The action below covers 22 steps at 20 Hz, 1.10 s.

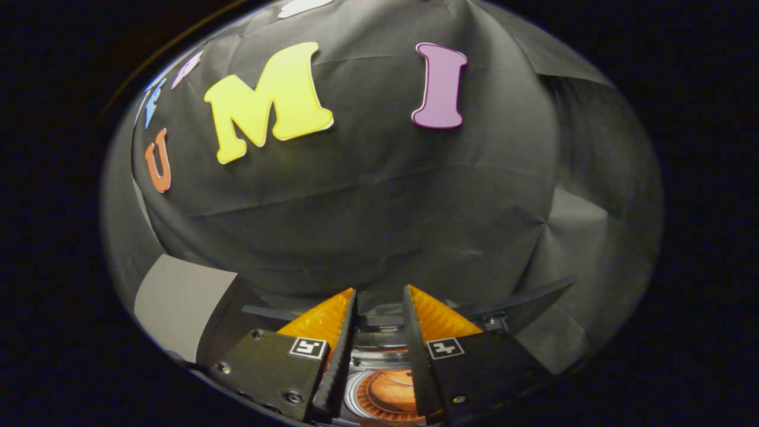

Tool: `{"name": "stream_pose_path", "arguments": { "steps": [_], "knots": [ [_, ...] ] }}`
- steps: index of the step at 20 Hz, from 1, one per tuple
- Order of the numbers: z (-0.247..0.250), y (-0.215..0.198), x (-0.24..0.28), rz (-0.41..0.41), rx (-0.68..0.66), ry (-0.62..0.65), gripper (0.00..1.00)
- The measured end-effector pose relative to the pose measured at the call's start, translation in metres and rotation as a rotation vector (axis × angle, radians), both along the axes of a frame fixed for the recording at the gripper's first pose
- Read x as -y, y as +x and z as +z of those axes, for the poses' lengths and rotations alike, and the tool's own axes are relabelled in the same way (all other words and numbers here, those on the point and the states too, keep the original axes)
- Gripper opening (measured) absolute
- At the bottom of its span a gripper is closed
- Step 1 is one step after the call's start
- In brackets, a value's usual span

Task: Put the clothes into the washing machine and then close the washing machine lid.

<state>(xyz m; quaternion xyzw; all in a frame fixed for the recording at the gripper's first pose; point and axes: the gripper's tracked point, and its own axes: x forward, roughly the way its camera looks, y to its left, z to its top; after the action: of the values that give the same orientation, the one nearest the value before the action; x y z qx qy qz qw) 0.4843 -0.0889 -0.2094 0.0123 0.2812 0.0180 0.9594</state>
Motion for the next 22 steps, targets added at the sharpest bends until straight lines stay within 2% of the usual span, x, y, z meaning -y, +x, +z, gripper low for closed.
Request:
{"name": "stream_pose_path", "arguments": {
  "steps": [2, 3, 4, 5, 6, 8, 9, 11, 14, 18, 22],
  "knots": [
    [0.001, -0.009, 0.003, -0.012, 0.016, 0.023, 0.48],
    [-0.016, -0.024, 0.005, -0.03, -0.078, 0.028, 0.49],
    [-0.035, -0.043, 0.009, -0.044, -0.178, 0.037, 0.66],
    [-0.046, -0.056, 0.009, -0.04, -0.208, 0.071, 0.84],
    [-0.055, -0.06, 0.012, -0.043, -0.172, 0.085, 1.0],
    [-0.05, -0.064, 0.004, 0.004, -0.113, 0.079, 1.0],
    [-0.034, -0.061, 0.002, 0.037, -0.073, 0.03, 1.0],
    [0.005, -0.046, -0.006, 0.075, 0.016, -0.069, 1.0],
    [0.045, -0.013, -0.029, 0.113, 0.078, -0.076, 1.0],
    [0.049, 0.023, -0.034, 0.103, 0.085, -0.088, 1.0],
    [0.019, 0.04, -0.02, 0.054, -0.02, -0.087, 1.0]
  ]
}}
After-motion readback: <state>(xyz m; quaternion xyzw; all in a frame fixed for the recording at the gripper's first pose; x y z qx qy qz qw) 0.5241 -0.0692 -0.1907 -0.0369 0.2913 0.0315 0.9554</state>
